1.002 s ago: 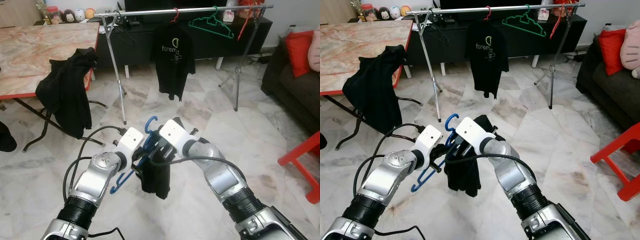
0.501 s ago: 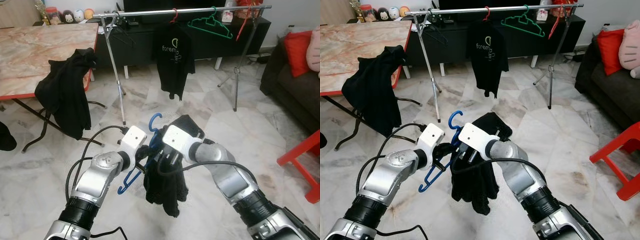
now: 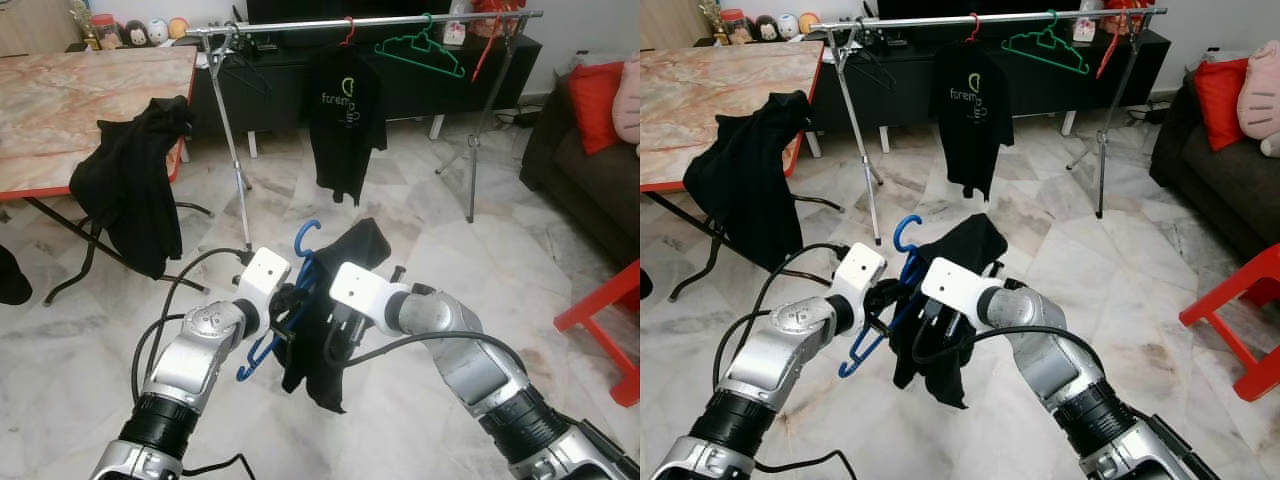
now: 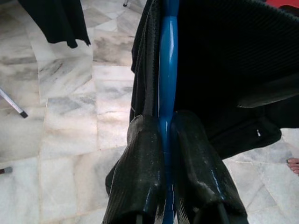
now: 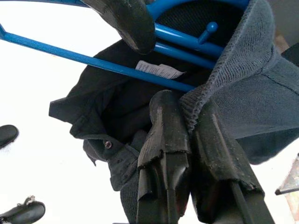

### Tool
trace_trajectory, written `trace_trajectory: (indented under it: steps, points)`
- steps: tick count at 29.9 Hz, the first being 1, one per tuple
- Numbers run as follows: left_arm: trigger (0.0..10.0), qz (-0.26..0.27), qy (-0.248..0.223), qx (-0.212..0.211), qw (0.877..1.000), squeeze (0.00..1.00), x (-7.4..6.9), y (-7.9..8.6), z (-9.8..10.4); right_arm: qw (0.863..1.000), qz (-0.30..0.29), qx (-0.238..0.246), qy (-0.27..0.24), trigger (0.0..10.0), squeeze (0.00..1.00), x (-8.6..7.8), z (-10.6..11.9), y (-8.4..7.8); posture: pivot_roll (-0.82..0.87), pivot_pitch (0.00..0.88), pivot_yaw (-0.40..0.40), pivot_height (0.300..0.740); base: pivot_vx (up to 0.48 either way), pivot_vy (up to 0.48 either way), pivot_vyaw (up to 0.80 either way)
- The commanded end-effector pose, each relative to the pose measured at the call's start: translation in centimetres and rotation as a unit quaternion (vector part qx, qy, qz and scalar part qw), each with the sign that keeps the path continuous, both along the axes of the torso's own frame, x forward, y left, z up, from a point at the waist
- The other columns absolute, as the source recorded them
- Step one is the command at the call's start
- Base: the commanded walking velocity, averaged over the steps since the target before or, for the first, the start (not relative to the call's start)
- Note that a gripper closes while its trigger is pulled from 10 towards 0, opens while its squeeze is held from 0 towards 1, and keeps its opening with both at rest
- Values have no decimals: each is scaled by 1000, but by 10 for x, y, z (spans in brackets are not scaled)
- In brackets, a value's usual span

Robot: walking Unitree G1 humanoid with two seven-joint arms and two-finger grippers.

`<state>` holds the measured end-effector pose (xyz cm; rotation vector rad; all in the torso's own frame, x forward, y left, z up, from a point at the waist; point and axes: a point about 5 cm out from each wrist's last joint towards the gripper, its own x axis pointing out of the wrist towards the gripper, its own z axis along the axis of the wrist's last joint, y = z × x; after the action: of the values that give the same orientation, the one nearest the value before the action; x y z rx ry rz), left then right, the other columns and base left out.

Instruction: Hang hanger

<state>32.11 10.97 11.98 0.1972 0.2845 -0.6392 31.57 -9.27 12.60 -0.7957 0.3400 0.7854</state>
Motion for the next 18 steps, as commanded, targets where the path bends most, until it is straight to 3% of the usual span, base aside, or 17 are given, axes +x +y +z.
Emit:
trace_trajectory:
  steps: [1,4,6,8,9,10,18]
  points:
    - [10000,-3,-36,-29,999,0,5,1,17,1000,12,-2,0,10000,0,-2,1,4,-52,34,-33,740,0,0,0]
    - [10000,-18,-37,-30,999,0,3,0,17,1000,10,-4,-2,10000,0,-1,2,3,-52,34,-33,740,0,0,0]
    - [10000,-32,-34,-30,998,0,1,-1,16,1000,7,-6,-6,10000,412,-1,3,1,-52,34,-33,740,0,0,0]
    - [10000,-42,-33,-31,998,0,-1,-1,16,1000,6,-6,-8,10000,749,0,3,0,-52,34,-33,740,0,0,0]
    - [10000,-45,-32,-32,998,0,-1,-1,16,1000,7,-6,-8,10000,749,0,4,0,-52,34,-33,740,0,0,0]
    - [10000,-48,-32,-33,998,0,-2,-1,16,1000,5,-6,-10,10000,1000,1,4,-1,-52,34,-33,740,0,0,0]
    - [10000,-49,-29,-51,997,0,-2,-2,16,1000,10,-1,-19,10000,1000,2,9,1,-52,34,-33,740,0,0,0]
